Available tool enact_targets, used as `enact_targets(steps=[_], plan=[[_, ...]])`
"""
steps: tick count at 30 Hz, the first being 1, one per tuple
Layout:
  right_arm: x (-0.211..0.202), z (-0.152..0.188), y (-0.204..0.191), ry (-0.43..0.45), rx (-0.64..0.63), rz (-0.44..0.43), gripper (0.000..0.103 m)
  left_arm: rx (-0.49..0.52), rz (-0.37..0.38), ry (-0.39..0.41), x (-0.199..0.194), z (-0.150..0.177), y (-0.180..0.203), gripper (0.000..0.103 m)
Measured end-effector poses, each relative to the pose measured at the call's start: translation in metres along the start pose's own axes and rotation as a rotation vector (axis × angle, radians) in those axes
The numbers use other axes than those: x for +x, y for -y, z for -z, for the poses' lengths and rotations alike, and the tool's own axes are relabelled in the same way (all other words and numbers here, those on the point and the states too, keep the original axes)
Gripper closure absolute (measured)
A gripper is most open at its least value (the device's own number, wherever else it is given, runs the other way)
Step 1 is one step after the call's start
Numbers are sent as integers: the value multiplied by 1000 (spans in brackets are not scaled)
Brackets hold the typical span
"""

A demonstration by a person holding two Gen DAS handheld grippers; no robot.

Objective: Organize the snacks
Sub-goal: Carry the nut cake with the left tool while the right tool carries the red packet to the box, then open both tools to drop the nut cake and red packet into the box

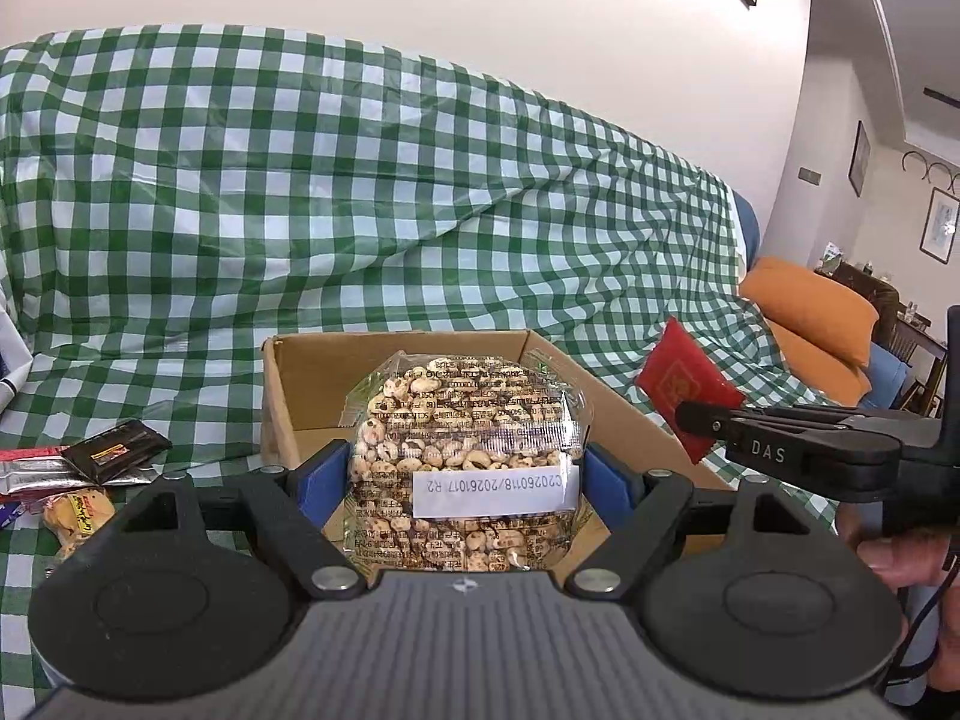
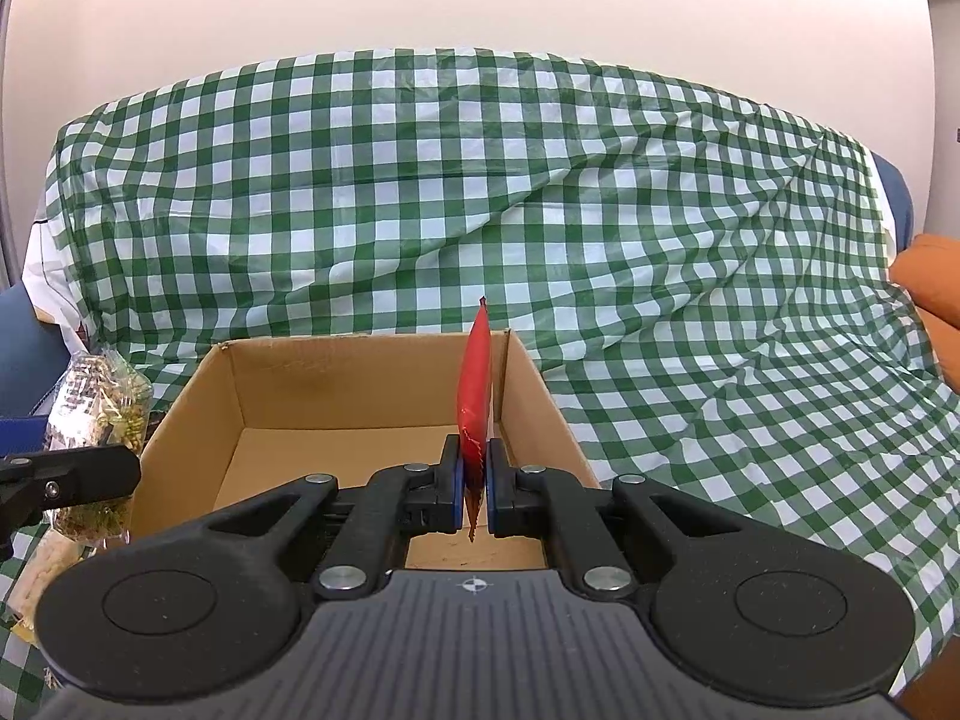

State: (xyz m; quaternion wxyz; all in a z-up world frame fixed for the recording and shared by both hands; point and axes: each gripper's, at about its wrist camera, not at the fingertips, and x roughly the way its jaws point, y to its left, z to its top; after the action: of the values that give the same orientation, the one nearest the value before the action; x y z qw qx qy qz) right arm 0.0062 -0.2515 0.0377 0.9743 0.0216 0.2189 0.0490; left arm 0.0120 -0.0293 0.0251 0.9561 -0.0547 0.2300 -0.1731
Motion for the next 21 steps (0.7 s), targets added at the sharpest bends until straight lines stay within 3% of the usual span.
enact_targets(steps=[21], plan=[[-2,0,-3,5,1,7,96,15,48,7,-1,0,6,18]])
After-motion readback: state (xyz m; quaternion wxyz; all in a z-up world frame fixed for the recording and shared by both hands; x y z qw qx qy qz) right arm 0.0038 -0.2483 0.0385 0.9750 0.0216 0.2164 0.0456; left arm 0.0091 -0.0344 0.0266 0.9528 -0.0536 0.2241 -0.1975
